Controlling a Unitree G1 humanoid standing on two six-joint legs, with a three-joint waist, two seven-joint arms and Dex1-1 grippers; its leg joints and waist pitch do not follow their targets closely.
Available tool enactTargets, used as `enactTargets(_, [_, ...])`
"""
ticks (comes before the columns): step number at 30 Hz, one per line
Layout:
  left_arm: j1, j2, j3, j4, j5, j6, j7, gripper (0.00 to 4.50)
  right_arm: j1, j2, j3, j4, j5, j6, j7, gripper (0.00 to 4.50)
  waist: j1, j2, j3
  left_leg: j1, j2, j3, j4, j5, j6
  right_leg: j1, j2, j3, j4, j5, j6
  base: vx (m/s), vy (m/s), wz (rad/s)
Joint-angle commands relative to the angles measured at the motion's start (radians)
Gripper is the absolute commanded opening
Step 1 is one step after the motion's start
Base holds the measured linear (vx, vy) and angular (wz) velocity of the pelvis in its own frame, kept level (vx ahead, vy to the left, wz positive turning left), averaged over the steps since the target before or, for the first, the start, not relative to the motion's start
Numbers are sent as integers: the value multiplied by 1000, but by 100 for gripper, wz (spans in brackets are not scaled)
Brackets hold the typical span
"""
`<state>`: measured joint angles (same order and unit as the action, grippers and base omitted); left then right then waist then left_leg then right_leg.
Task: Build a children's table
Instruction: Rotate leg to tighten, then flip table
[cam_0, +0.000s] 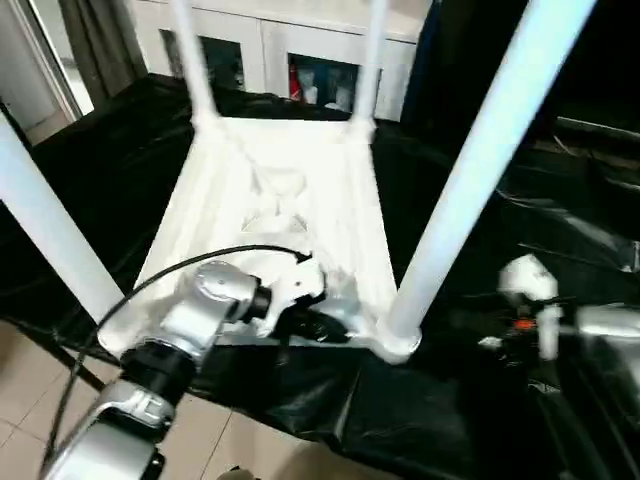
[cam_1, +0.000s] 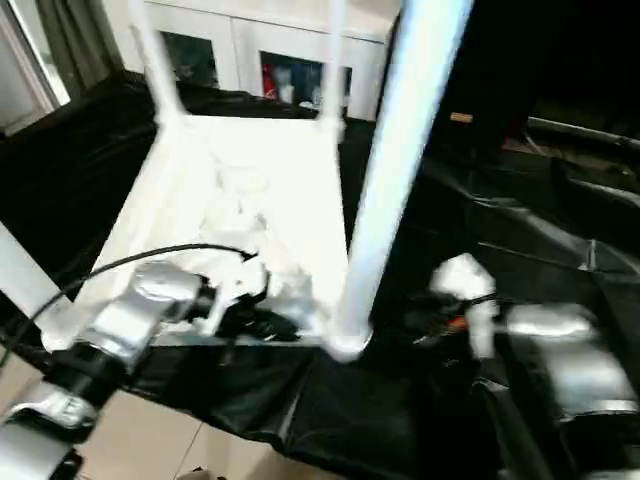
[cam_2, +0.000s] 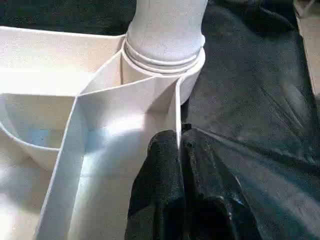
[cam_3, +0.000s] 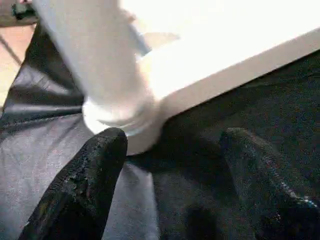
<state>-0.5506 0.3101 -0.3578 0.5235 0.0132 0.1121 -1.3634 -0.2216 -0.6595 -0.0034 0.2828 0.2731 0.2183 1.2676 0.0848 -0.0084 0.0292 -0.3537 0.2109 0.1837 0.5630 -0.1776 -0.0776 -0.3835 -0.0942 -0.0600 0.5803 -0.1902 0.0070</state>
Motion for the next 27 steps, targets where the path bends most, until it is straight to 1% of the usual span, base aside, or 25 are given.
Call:
enactTargets(1, [12, 8, -59, 14, 15, -12, -56, 0, 4, -9, -31, 0, 16, 0, -15, 338, -3, -6, -44, 10, 26, 4, -58, -235, 74, 37, -41, 33, -60, -184, -247, 0, 0, 0])
enactTargets(2, [12, 20, -67, 8, 13, -22, -82, 0, -4, 1, -60, 18, 13, -14, -67, 338, -2, -4, -45, 10, 27, 4, -58, -230, 69, 37, -40, 33, -59, -176, -246, 0, 0, 0])
enactTargets(3, [10, 28, -72, 4, 12, -36, -98, 0, -13, 11, -80, 34, 13, -21, -114, 338, -1, -5, -45, 10, 27, 4, -58, -223, 66, 36, -40, 34, -59, -167, -246, 0, 0, 0])
enactTargets(4, [7, 37, -79, 1, 9, -49, -122, 0, -30, 41, -106, 54, 12, -21, -200, 338, -3, -5, -46, 8, 24, 3, -59, -204, 59, 36, -39, 34, -55, -151, -246, 0, 0, 0])
enactTargets(5, [4, 40, -80, 4, 9, -62, -128, 0, -35, 63, -114, 55, 10, -29, -238, 338, -5, -5, -48, 8, 22, 4, -58, -197, 53, 36, -38, 33, -53, -139, -248, 0, 0, 0])
enactTargets(7, [3, 41, -79, 6, 9, -69, -131, 0, -35, 73, -117, 52, 10, -34, -252, 338, -4, -4, -49, 11, 22, 6, -56, -196, 53, 36, -36, 33, -51, -116, -250, 0, 0, 0])
enactTargets(9, [-1, 44, -81, 8, 9, -79, -141, 0, -33, 95, -120, 41, 15, -30, -270, 338, -2, -1, -51, 9, 23, 6, -55, -181, 62, 38, -36, 33, -46, -85, -257, 0, 0, 0])
enactTargets(11, [-10, 48, -85, 8, 9, -104, -159, 0, -26, 160, -111, 15, 11, -37, -328, 338, -2, -2, -51, 7, 22, 6, -55, -171, 65, 39, -36, 32, -44, -75, -256, 0, 0, 0])
enactTargets(12, [-10, 48, -85, 8, 9, -104, -159, 0, -26, 160, -111, 15, 11, -37, -328, 338, -2, -1, -51, 8, 23, 6, -55, -174, 64, 38, -37, 32, -45, -79, -255, 0, 0, 0])
enactTargets(13, [-16, 50, -88, 14, 6, -132, -170, 0, -18, 190, -97, 6, 6, -46, -353, 338, -2, -3, -50, 9, 23, 7, -55, -181, 62, 37, -37, 32, -46, -88, -255, 0, 0, 0])
enactTargets(14, [-19, 51, -90, 18, 7, -145, -174, 0, -13, 200, -91, 2, 5, -49, -359, 338, -1, -4, -50, 10, 24, 7, -57, -188, 58, 36, -37, 33, -47, -103, -251, 0, 0, 0])
enactTargets(16, [-24, 52, -92, 25, 7, -160, -180, 0, -10, 213, -87, -2, 5, -52, -369, 338, 0, -1, -49, 10, 24, 7, -58, -197, 50, 36, -38, 33, -48, -119, -244, 0, 0, 0])
enactTargets(20, [-42, 71, -91, 40, 7, -189, -211, 0, 3, 262, -81, -20, 17, -50, -404, 338, 0, -2, -48, 11, 24, 8, -61, -209, 41, 34, -38, 35, -49, -136, -231, 0, 0, 0])
enactTargets(21, [-43, 73, -89, 40, 6, -192, -211, 0, 1, 268, -83, -18, 17, -52, -413, 338, 0, -4, -48, 10, 23, 8, -60, -207, 40, 35, -39, 35, -48, -135, -230, 0, 0, 0])
enactTargets(22, [-43, 75, -87, 41, 4, -196, -211, 0, 0, 276, -86, -17, 16, -53, -423, 338, 0, -2, -48, 9, 23, 7, -61, -203, 37, 35, -40, 35, -48, -138, -229, 0, 0, 0])
enactTargets(23, [-42, 71, -76, 44, 0, -222, -193, 0, -8, 294, -99, -9, 15, -59, -454, 338, -1, -4, -48, 10, 23, 8, -61, -203, 35, 34, -40, 35, -47, -138, -229, 0, 0, 0])
enactTargets(25, [-38, 50, -34, 54, -13, -297, -117, 0, -29, 339, -134, 8, 24, -66, -531, 338, -1, -3, -50, 10, 22, 8, -60, -203, 31, 32, -42, 37, -47, -135, -227, 0, 0, 0])
enactTargets(26, [-36, 47, -28, 53, -22, -297, -115, 0, -31, 345, -137, 9, 26, -67, -541, 338, -2, -2, -49, 11, 22, 7, -62, -211, 26, 31, -42, 36, -48, -140, -225, 0, 0, 0])
enactTargets(27, [-35, 42, -19, 52, -32, -297, -114, 28, -33, 352, -142, 10, 28, -68, -554, 345, -3, -3, -49, 12, 22, 8, -62, -214, 25, 31, -41, 37, -48, -138, -225, 0, 0, 0])
